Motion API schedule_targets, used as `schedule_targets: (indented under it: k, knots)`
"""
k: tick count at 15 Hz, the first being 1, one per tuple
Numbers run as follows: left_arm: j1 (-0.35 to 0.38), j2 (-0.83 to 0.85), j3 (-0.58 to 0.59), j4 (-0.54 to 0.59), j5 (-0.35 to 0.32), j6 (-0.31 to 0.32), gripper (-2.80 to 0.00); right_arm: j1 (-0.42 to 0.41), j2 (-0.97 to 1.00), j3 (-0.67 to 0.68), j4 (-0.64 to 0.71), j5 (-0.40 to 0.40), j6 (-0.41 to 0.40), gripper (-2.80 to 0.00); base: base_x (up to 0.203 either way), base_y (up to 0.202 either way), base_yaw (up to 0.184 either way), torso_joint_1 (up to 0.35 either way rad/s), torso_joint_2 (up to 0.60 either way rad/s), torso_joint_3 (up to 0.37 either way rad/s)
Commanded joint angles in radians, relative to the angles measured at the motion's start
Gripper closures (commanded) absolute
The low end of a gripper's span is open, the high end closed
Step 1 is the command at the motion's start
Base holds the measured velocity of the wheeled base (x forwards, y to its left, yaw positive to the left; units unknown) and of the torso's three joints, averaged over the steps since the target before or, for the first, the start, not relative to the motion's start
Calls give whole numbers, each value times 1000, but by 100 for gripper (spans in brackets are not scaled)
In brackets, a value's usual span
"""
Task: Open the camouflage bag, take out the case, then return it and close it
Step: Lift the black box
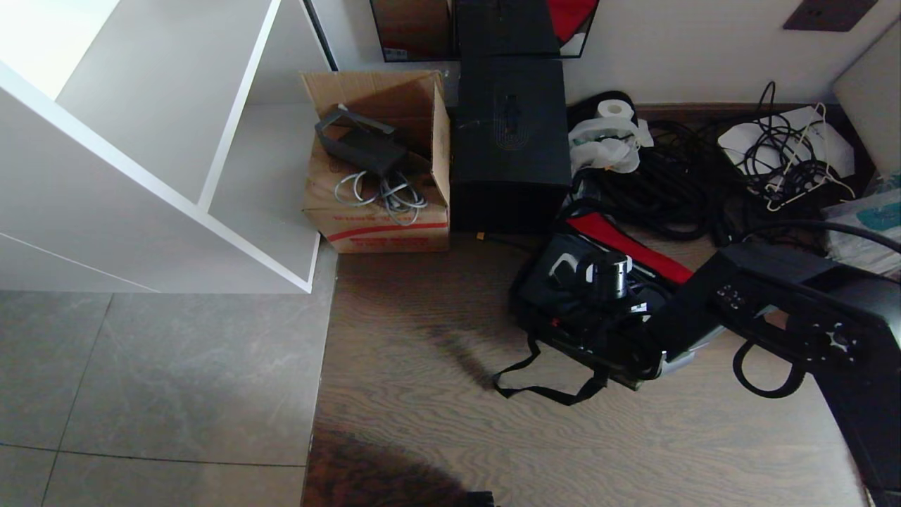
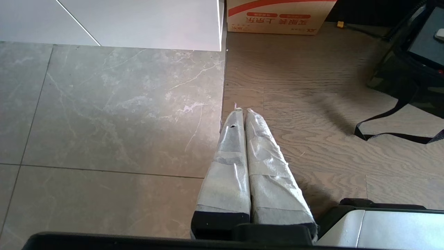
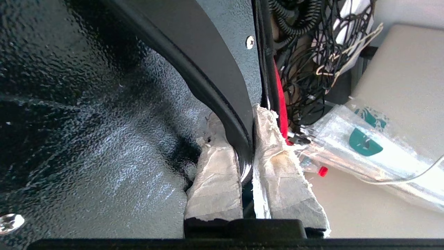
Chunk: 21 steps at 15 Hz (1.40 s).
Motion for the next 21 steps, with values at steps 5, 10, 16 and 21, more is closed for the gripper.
schedule_targets:
  k: [5, 10, 16, 21]
  knots:
    - [0, 0, 0, 0, 0, 0, 0, 0, 94, -27, -7, -2, 23, 0, 0, 0, 0, 0, 0, 0]
    - [0, 0, 0, 0, 0, 0, 0, 8, 107, -18, -5, 4, 46, 0, 0, 0, 0, 0, 0, 0]
    - [0, 0, 0, 0, 0, 0, 0, -11, 231, -53, 10, 64, 83, 0, 0, 0, 0, 0, 0, 0]
    - [0, 0, 0, 0, 0, 0, 0, -31, 260, -81, 25, 89, 110, 0, 0, 0, 0, 0, 0, 0]
